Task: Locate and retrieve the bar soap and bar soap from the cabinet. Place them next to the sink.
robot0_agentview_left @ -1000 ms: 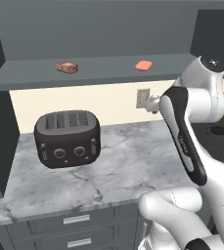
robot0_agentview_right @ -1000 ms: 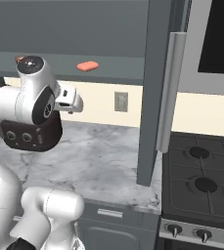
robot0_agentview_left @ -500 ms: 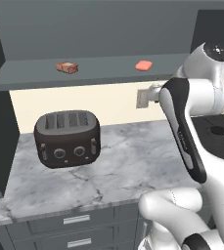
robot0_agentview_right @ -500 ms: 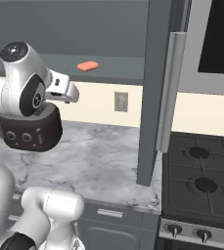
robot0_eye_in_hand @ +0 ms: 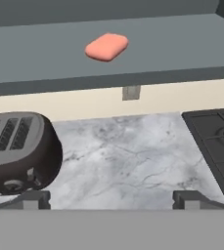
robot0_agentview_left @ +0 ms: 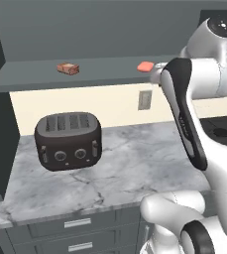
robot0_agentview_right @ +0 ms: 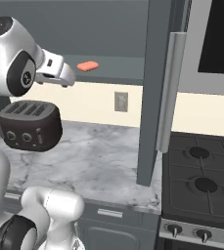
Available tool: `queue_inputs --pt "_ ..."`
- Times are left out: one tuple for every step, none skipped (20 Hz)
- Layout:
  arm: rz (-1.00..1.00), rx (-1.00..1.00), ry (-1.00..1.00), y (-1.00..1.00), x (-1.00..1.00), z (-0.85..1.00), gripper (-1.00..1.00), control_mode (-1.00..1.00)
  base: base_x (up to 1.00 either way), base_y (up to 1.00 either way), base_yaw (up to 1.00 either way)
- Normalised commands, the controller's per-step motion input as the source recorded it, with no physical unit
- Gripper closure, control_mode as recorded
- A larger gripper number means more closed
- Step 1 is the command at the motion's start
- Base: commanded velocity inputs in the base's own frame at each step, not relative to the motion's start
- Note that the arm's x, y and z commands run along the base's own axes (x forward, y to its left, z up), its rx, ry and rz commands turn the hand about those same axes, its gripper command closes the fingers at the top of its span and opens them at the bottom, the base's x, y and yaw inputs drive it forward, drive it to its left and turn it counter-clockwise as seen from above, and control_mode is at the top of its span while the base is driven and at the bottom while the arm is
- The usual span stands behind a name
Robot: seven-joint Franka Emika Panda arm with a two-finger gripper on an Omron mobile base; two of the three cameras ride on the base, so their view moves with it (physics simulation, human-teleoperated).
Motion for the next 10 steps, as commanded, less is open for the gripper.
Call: queue_inputs --pt "-0.12 0.0 -0.07 0.0 0.0 0.33 -1.0 -1.0 0.0 0.0 0.0" --pt "-0.12 0.0 -0.1 0.0 0.0 0.31 -1.0 -1.0 0.0 0.0 0.0" --pt "-0.11 0.0 -0.15 0.0 0.0 0.26 -1.0 -1.0 0.0 0.0 0.0" --pt "-0.11 0.0 -0.2 0.04 0.0 0.1 -1.0 -1.0 0.0 0.0 0.0" --pt "-0.11 0.0 -0.21 0.14 0.0 0.06 -1.0 -1.0 0.0 0.0 0.0" --pt "-0.1 0.0 -0.21 0.2 0.0 0.01 -1.0 -1.0 0.0 0.0 0.0" --pt "-0.09 0.0 -0.25 0.19 0.03 0.0 -1.0 -1.0 0.0 0.0 0.0" --pt "-0.08 0.0 -0.28 0.2 0.03 0.0 -1.0 -1.0 0.0 0.0 0.0" --pt "-0.06 0.0 -0.31 0.18 0.02 0.0 -1.0 -1.0 0.0 0.0 0.0" --pt "-0.04 0.0 -0.32 0.17 0.04 0.0 -1.0 -1.0 0.0 0.0 0.0"
